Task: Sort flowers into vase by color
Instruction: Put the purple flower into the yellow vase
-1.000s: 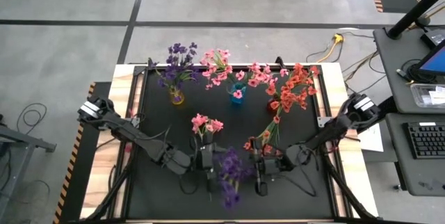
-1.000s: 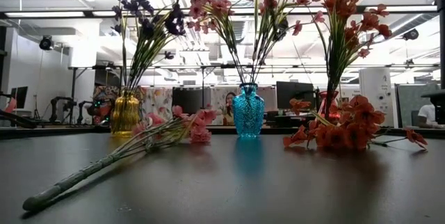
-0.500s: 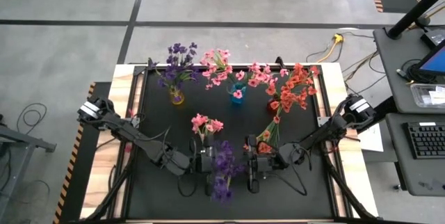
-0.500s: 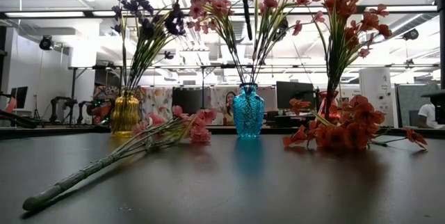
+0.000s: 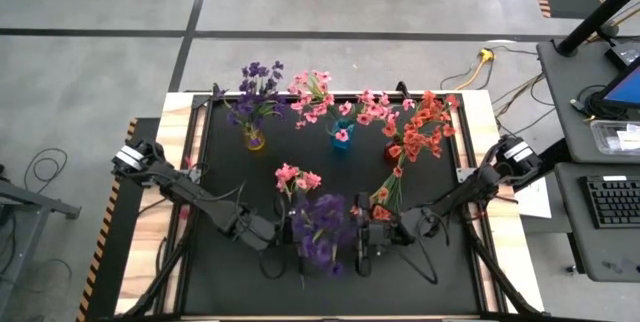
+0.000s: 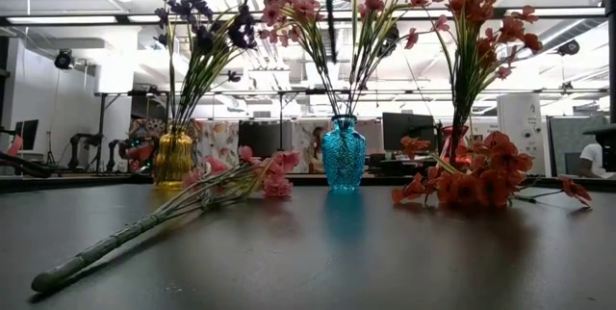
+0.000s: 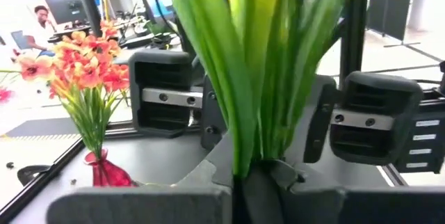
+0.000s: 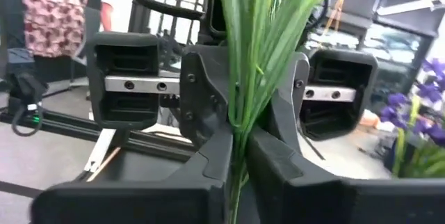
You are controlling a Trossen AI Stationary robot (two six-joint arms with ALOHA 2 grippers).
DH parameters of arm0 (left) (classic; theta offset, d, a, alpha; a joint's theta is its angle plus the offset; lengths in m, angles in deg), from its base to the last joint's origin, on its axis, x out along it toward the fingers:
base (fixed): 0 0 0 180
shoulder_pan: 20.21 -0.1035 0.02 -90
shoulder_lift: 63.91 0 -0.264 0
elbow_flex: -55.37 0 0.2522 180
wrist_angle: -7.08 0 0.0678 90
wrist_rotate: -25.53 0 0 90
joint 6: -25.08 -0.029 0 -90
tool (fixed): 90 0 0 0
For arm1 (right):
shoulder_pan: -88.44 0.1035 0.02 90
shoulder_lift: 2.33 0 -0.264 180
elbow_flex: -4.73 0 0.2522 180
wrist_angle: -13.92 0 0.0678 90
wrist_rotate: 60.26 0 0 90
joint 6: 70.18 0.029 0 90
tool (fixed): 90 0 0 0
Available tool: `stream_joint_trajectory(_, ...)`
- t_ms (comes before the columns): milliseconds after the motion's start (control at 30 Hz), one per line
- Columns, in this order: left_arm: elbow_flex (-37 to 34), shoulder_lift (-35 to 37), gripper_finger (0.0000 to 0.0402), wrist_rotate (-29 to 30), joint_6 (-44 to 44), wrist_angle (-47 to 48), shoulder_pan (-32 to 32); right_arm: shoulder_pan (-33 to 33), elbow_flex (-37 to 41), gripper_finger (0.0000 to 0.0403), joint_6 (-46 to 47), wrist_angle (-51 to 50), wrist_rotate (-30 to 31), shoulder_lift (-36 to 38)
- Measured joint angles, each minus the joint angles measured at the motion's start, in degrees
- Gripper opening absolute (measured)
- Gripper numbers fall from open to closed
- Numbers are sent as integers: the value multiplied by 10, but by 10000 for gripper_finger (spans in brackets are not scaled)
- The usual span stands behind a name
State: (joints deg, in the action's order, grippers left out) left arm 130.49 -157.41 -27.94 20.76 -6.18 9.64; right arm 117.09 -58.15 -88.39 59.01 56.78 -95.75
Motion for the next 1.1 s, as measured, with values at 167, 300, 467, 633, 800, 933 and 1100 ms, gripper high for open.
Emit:
stream_joint_trajectory(167, 0, 7, 8, 3, 6, 17, 0, 2, -1, 89, 37, -66, 33, 22)
stream_joint_trajectory(300, 0, 23, 8, 2, 5, 15, 1, 2, 0, 119, 42, -104, 50, 39)
stream_joint_trajectory(467, 0, 52, 7, 38, -12, 65, -6, 1, 0, 146, 43, -172, 128, 70)
stream_joint_trajectory(633, -1, 113, 7, 66, -1, 148, -28, 1, 0, 167, 43, -248, 172, 110)
stream_joint_trajectory(800, -5, 168, 7, 70, 6, 212, -62, -2, 0, 179, 21, -259, 172, 140)
stream_joint_trajectory(933, -16, 199, 7, 52, 21, 245, -75, -2, 0, 180, 11, -272, 171, 153)
stream_joint_trajectory(1100, -58, 202, 7, -20, 113, 298, -76, -2, 0, 178, 64, -364, 172, 159)
